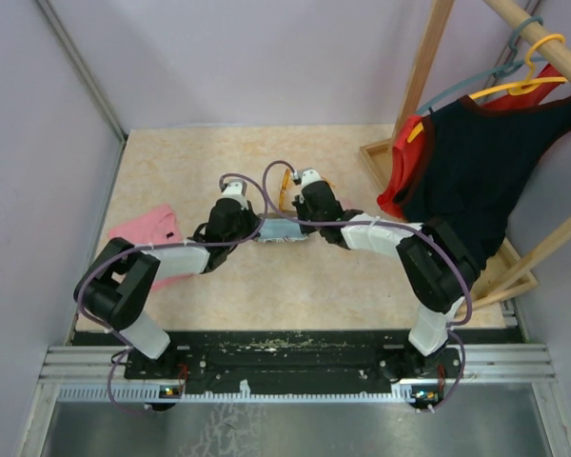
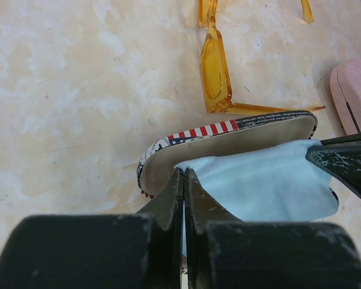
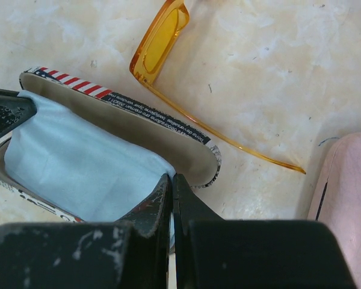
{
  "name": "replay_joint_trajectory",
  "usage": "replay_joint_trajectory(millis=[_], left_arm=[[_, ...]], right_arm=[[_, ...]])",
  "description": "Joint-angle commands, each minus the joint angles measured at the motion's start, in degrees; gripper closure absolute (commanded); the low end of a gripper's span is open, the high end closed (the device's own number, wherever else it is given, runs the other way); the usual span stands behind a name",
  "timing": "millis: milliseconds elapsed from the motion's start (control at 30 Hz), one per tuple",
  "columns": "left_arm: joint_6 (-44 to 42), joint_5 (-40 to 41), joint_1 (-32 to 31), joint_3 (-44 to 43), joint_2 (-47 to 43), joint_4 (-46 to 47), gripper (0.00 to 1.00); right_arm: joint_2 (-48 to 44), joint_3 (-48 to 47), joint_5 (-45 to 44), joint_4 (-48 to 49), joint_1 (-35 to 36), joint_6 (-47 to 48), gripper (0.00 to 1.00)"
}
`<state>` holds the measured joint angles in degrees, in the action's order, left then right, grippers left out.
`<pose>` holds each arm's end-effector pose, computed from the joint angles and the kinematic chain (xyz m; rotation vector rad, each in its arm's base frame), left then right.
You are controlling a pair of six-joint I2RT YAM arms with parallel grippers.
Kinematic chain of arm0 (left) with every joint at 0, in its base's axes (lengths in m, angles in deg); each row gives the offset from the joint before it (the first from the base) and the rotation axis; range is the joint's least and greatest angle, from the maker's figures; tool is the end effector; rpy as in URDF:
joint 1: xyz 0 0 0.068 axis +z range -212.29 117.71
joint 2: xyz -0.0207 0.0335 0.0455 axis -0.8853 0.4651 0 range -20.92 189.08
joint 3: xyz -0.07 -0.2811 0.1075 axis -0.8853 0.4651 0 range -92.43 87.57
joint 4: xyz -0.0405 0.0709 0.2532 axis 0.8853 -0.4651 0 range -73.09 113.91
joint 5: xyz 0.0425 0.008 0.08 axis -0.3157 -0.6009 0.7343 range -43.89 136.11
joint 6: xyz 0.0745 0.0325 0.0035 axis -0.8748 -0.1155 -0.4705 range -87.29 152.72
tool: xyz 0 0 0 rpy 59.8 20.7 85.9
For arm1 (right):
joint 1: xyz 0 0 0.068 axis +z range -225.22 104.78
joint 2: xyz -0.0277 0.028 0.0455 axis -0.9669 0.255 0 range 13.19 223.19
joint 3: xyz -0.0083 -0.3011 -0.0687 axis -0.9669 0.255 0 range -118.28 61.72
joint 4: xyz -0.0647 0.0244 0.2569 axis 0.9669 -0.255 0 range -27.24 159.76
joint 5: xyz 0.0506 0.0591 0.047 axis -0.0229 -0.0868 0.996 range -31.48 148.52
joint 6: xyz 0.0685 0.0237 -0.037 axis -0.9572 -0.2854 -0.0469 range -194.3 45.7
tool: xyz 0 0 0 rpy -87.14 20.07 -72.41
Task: Organize the sunglasses
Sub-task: Place the glasses cleaning cloth in the sunglasses case.
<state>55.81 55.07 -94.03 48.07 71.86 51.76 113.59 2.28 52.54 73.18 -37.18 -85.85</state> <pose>0.3136 -0.1810 0.1883 0.0530 2.0373 -0.4507 0.3327 0.2512 0.2034 -0.4583 2.1984 0.3576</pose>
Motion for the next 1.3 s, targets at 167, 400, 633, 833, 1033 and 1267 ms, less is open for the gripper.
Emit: replay_joint_trajectory(millis=[167,400,633,833,1033,1267], left_arm=[[-1.2,-0.3,0.8,-0.8,1.3,4.2,0.99],[-1.3,-1.0,0.9,-0.7,2.5,5.7,0.99],[-1.5,-1.9,0.9,-0.7,3.9,7.3,0.99],[-1.4,-1.5,1.0,-0.2,3.7,8.1,0.98],[-1.4,-1.2,1.0,-0.2,4.3,8.5,0.98],[-1.1,-0.3,1.1,0.0,4.7,8.8,0.98]], right_arm=[[1.8,-3.7,-1.2,2.7,-0.7,1.0,1.00],[2.7,-4.3,-1.4,2.4,-0.9,1.3,1.00],[2.9,-4.4,-2.7,2.2,-1.1,1.3,1.00],[2.8,-4.1,-3.1,2.8,-1.2,1.2,1.00],[3.1,-4.0,-3.3,3.7,-1.6,0.8,1.00],[3.6,-4.4,-3.0,4.0,-1.8,0.5,1.00]])
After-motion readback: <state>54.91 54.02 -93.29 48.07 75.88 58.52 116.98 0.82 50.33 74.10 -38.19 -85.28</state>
